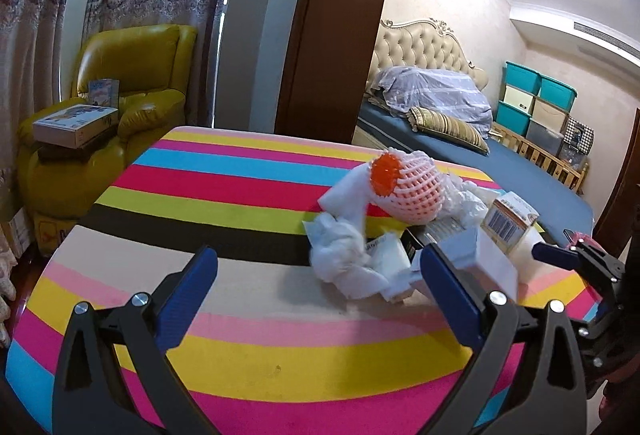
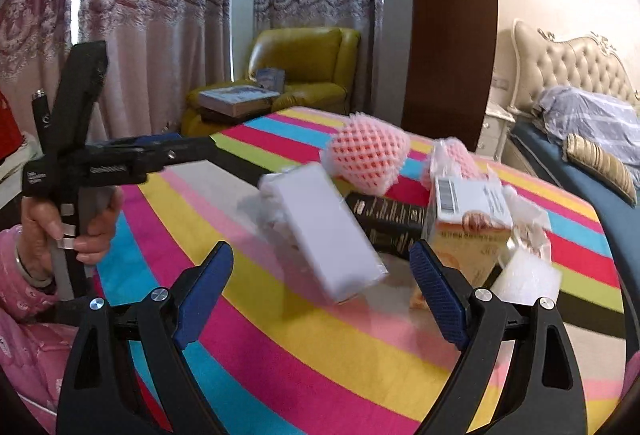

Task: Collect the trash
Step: 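Grasp the white box with pink printing using the left tool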

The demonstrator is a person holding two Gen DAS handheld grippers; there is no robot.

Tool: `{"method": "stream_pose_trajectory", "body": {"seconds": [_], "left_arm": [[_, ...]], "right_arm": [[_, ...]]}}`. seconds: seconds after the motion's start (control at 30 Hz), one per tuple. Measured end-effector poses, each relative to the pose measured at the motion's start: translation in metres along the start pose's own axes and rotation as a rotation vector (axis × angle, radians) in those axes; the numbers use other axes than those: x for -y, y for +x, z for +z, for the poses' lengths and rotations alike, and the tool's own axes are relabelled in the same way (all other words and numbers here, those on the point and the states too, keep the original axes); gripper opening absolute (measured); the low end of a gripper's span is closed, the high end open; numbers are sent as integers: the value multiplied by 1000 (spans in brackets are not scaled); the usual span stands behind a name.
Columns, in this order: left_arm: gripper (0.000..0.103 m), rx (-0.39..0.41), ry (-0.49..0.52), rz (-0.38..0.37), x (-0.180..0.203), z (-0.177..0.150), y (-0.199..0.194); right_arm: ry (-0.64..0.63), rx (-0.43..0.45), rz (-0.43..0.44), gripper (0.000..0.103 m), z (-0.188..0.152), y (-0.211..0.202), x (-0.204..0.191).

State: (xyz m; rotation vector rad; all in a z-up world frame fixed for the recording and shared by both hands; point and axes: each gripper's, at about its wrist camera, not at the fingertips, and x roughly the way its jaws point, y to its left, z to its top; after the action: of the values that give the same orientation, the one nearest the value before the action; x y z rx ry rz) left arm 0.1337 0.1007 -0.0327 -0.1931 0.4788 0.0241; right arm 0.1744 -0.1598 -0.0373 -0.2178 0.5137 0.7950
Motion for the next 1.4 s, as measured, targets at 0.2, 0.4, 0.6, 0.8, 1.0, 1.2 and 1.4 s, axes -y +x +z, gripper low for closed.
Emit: {"method": "stream_pose_trajectory", "body": {"seconds": [0.2,0.4,0.6,0.8,1.0,1.2,1.4], "left_arm": [[98,-30,27,8,0,-9,8],[98,-64,-19,27,-17,-17,15],[98,-49,-30,55,-28,-15,10],[98,-33,-15,51,-24,-17,1],[98,-37,36,40,-13,-25,-9],[98,-81,75,-65,-1,-38,-24],[98,-141,217,-202,36,-56,-25]], "right_arm": [[-6,-58,-19,85,-3,22,-9],[-28,-111,7,85,-7,40,-17],[-3,-131,62,85,-16,34,-27],[3,-165,75,85,-32,21,-42],[9,-187,43,85,-44,16,-55],[30,-203,-65,85,-46,11,-37],[68,-147,-152,85,-46,-17,-9]]}}
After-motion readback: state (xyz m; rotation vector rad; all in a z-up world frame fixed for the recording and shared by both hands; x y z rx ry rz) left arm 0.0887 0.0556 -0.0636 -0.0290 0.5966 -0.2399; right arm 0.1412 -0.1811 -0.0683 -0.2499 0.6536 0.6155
